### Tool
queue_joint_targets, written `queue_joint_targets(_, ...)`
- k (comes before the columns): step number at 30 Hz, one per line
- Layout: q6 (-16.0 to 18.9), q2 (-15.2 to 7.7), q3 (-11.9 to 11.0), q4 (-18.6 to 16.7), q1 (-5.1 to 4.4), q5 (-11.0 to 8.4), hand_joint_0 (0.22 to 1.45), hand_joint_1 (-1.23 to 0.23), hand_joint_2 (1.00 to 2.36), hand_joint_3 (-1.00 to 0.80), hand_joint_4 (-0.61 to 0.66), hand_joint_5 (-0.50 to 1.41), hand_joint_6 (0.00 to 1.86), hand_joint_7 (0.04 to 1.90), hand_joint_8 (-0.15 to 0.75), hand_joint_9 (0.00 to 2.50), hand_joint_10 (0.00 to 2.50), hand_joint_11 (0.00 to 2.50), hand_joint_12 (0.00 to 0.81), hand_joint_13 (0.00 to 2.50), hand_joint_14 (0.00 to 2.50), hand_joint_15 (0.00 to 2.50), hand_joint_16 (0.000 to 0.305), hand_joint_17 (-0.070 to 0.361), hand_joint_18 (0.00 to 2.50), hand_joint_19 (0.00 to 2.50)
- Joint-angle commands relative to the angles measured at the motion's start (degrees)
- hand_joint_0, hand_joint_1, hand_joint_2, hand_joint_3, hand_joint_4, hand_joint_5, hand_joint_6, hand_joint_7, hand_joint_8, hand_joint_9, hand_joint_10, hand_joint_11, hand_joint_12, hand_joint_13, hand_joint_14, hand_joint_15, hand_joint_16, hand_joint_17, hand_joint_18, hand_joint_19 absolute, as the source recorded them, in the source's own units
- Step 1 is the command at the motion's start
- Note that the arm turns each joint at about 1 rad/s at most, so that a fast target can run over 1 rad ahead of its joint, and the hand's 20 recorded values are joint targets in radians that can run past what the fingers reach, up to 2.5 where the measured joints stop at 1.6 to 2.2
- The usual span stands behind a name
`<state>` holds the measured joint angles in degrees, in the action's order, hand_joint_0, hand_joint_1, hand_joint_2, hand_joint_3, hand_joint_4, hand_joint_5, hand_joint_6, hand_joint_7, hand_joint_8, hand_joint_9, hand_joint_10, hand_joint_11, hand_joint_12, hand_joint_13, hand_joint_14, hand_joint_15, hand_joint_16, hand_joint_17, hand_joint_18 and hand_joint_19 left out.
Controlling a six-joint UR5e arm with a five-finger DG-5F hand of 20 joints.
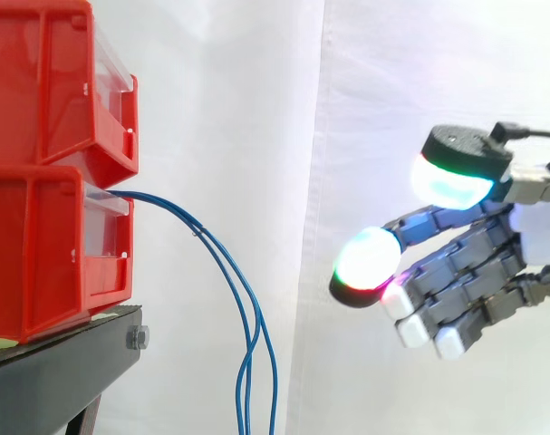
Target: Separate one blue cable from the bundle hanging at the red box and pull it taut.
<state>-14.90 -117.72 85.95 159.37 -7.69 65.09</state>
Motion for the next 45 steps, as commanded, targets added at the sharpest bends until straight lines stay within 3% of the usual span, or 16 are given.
queue_joint_targets(1, 0.14, -1.81, -1.93, -0.55, -0.22, -0.23, 0.59, -0.62, 1.01, -0.41, 0.26, -0.19, 0.5, 0.89, 0.304, 0.7, 0.01, 0.47, 0.372, 0.74, 0.02, 0.53, 0.048, 0.107, 0.66, 0.54)
queue_joint_targets(8, -1.09, -3.22, -2.72, -0.99, -0.22, -0.32, 0.59, -0.62, 1.01, -0.41, 0.27, -0.18, 0.5, 0.89, 0.304, 0.7, 0.02, 0.49, 0.37, 0.74, 0.02, 0.53, 0.048, 0.107, 0.66, 0.54)
queue_joint_targets(16, -2.67, -5.33, -3.07, -4.86, -0.22, -1.37, 0.59, -0.62, 1.01, -0.41, 0.28, -0.18, 0.5, 0.89, 0.307, 0.71, 0.01, 0.48, 0.366, 0.74, 0.02, 0.53, 0.047, 0.107, 0.67, 0.54)
queue_joint_targets(18, -2.15, -7.87, -5.36, -4.68, -0.05, -1.19, 0.6, -0.63, 1.01, -0.39, 0.28, -0.18, 0.5, 0.9, 0.308, 0.71, 0.02, 0.48, 0.367, 0.74, 0.02, 0.53, 0.047, 0.106, 0.67, 0.54)
queue_joint_targets(22, -1.0, -10.42, -8.52, -3.63, 0.04, -0.4, 0.6, -0.63, 1.01, -0.39, 0.27, -0.18, 0.5, 0.9, 0.307, 0.71, 0.02, 0.48, 0.366, 0.74, 0.02, 0.53, 0.047, 0.106, 0.66, 0.54)
queue_joint_targets(26, -0.56, -10.6, -9.31, -3.72, -0.75, 0.21, 0.59, -0.63, 1.01, -0.42, 0.27, -0.18, 0.5, 0.9, 0.307, 0.71, 0.01, 0.49, 0.371, 0.74, 0.02, 0.52, 0.047, 0.107, 0.67, 0.54)
queue_joint_targets(36, -1.27, -10.69, -9.66, -5.12, -1.54, 1.35, 0.57, -0.63, 1.0, -0.46, 0.28, -0.18, 0.5, 0.9, 0.309, 0.72, 0.01, 0.49, 0.379, 0.77, 0.02, 0.53, 0.048, 0.107, 0.68, 0.54)
queue_joint_targets(45, -1.53, -10.77, -10.1, -6.97, -1.54, 1.71, 0.57, -0.63, 1.01, -0.44, 0.28, -0.18, 0.5, 0.9, 0.311, 0.73, 0.01, 0.49, 0.382, 0.79, 0.02, 0.52, 0.047, 0.106, 0.7, 0.54)
